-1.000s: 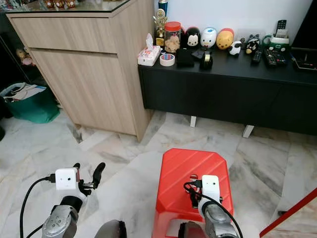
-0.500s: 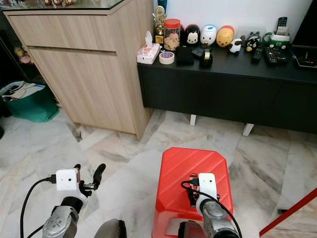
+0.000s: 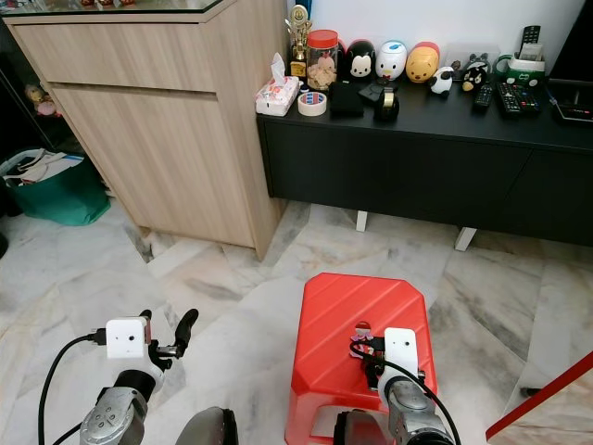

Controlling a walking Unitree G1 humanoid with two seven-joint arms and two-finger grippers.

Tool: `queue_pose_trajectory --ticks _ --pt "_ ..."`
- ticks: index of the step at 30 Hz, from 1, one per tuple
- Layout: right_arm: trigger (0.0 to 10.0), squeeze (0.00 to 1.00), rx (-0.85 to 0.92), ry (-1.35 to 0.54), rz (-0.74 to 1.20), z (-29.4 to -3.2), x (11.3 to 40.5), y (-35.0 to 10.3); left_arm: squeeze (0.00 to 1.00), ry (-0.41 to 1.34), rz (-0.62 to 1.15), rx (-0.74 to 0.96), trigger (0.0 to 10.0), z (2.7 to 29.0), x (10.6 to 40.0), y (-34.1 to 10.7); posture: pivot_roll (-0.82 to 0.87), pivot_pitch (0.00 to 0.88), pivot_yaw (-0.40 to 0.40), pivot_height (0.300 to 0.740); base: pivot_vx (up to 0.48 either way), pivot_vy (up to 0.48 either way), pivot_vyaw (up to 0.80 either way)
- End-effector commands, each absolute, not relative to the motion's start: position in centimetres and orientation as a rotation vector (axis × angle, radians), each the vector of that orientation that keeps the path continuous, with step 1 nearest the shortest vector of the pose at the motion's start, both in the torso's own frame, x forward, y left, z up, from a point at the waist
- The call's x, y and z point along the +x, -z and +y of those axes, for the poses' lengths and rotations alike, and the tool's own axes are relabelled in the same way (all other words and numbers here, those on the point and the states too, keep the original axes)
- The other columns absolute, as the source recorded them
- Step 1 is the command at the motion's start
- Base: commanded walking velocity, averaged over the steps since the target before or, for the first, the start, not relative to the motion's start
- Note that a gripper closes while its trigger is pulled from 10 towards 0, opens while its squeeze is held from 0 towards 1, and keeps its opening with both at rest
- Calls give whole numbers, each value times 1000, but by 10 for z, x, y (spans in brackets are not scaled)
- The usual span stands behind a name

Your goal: Hang keys on a hook

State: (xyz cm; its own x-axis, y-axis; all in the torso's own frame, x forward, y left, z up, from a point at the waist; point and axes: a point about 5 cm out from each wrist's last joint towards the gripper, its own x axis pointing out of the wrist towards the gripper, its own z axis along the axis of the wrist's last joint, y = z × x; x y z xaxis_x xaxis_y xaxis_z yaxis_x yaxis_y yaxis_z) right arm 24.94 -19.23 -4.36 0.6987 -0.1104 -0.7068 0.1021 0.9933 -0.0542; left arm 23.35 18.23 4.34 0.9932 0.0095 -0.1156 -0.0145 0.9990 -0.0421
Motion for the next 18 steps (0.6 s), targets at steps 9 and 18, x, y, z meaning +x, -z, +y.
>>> queue_pose_trajectory --ticks 9,18 --pt "0 0 31 54 788 -178 250 45 0 3 129 -9 10000 182 232 -42 28 71 42 633 0 0 0" --pt "0 0 40 32 799 -177 247 48 0 34 130 22 10000 177 231 -41 31 64 41 633 0 0 0"
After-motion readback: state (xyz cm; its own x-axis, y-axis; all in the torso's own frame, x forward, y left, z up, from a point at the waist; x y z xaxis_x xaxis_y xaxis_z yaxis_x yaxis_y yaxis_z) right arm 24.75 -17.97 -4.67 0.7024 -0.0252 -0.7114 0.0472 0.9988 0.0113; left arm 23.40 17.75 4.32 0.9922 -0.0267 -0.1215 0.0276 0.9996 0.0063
